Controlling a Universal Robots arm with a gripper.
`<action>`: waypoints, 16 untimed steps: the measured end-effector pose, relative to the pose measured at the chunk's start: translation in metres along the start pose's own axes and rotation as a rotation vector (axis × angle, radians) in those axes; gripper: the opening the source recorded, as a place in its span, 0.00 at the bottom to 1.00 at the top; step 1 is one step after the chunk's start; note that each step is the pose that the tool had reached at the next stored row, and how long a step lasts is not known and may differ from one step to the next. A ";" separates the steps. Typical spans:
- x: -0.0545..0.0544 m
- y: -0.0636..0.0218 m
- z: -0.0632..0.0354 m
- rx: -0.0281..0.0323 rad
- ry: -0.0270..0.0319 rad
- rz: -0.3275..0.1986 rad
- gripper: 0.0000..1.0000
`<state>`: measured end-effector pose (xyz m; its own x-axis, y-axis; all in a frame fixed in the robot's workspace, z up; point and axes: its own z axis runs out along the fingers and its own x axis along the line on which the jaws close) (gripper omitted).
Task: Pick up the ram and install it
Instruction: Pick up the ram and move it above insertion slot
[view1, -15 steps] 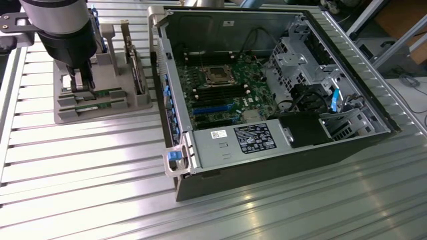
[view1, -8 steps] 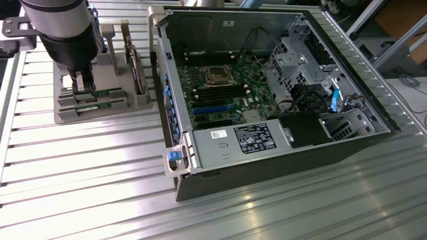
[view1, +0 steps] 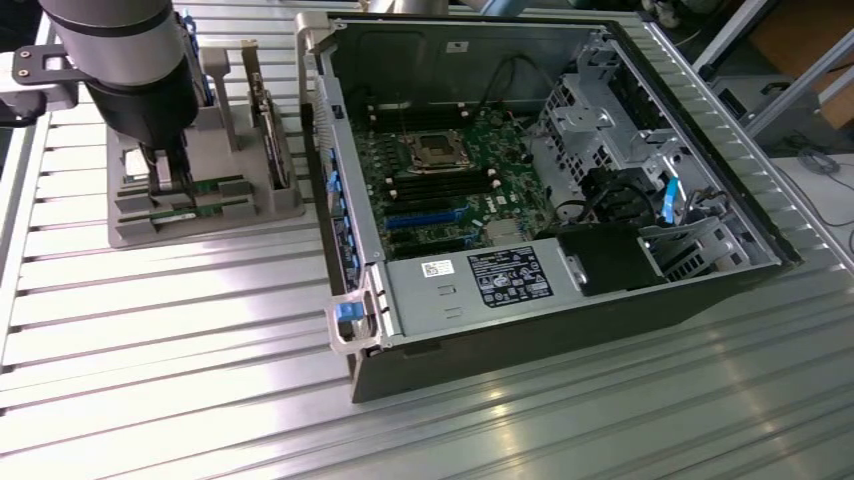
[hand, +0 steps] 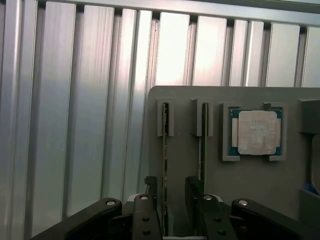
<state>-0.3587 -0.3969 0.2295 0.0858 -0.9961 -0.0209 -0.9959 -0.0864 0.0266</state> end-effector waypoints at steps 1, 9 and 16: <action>0.000 0.0000 0.0020 0.0001 0.0000 -0.001 0.36; 0.001 -0.0004 0.0173 -0.0003 0.0001 -0.005 0.36; 0.001 -0.0006 0.0243 -0.0003 0.0002 -0.007 0.36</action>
<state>-0.3587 -0.3976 0.2051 0.0924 -0.9955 -0.0208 -0.9953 -0.0929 0.0268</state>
